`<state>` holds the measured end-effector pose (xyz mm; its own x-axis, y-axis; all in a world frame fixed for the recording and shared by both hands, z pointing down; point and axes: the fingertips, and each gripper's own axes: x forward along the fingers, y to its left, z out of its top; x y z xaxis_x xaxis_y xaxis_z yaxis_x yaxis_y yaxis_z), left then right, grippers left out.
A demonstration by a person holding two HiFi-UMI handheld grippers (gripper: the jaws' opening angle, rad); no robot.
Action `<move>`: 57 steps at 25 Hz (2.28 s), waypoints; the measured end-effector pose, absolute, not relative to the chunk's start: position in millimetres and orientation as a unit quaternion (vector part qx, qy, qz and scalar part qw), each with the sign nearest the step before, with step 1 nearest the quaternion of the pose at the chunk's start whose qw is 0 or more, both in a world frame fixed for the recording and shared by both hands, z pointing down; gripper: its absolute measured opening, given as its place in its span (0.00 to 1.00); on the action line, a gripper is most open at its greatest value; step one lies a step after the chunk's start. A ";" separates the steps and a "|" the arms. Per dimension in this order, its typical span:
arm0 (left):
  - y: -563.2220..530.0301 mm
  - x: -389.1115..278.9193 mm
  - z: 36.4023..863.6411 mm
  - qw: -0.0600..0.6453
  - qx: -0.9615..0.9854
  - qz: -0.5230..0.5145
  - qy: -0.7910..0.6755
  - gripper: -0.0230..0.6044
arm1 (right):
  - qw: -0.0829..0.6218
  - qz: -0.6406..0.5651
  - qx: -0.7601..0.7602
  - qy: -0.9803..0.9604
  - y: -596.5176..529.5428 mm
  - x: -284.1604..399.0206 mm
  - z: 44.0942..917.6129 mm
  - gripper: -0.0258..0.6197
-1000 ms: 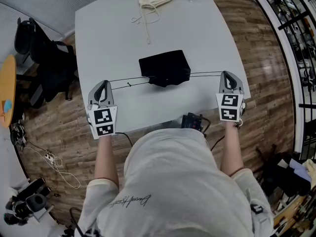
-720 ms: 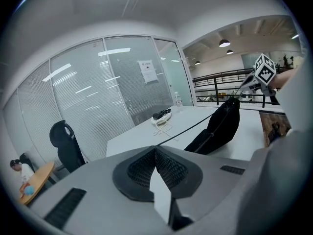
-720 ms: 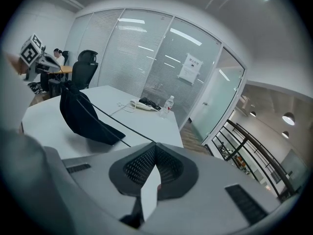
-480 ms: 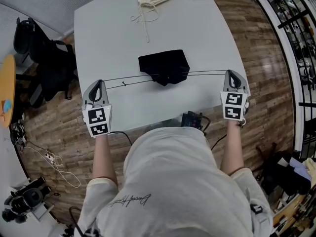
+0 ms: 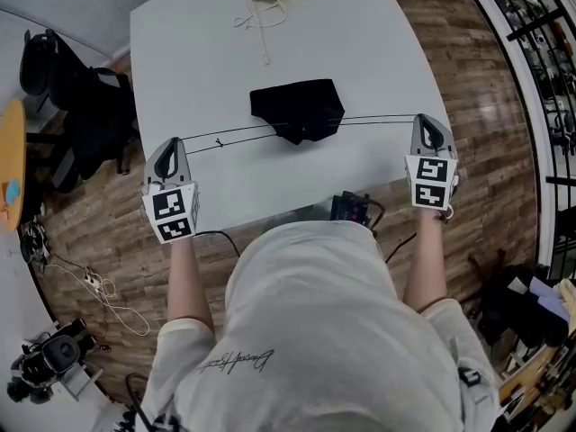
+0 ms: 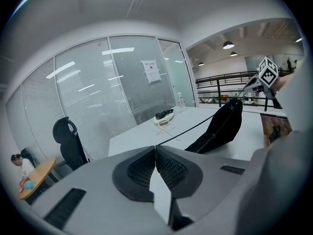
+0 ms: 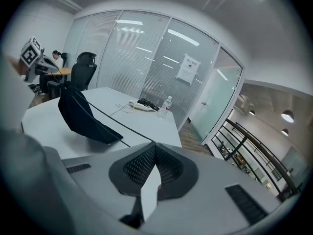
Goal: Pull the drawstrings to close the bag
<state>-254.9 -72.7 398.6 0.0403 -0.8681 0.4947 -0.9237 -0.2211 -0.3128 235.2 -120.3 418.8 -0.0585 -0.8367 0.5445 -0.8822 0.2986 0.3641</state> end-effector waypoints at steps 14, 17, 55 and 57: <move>-71.5 -245.5 398.2 0.081 0.725 0.269 -0.629 0.06 | 0.340 0.053 0.593 -0.728 -115.2 239.9 419.5 0.07; -69.9 -238.3 398.0 0.095 0.732 0.253 -0.626 0.06 | 0.331 0.061 0.589 -0.735 -114.1 235.8 420.6 0.08; -51.0 -106.7 379.3 0.163 0.829 0.107 -0.524 0.06 | 0.188 0.133 0.397 -0.888 -79.7 67.1 396.4 0.08; -52.0 -107.2 378.6 0.162 0.830 0.108 -0.523 0.06 | 0.190 0.132 0.397 -0.888 -80.2 67.1 397.2 0.08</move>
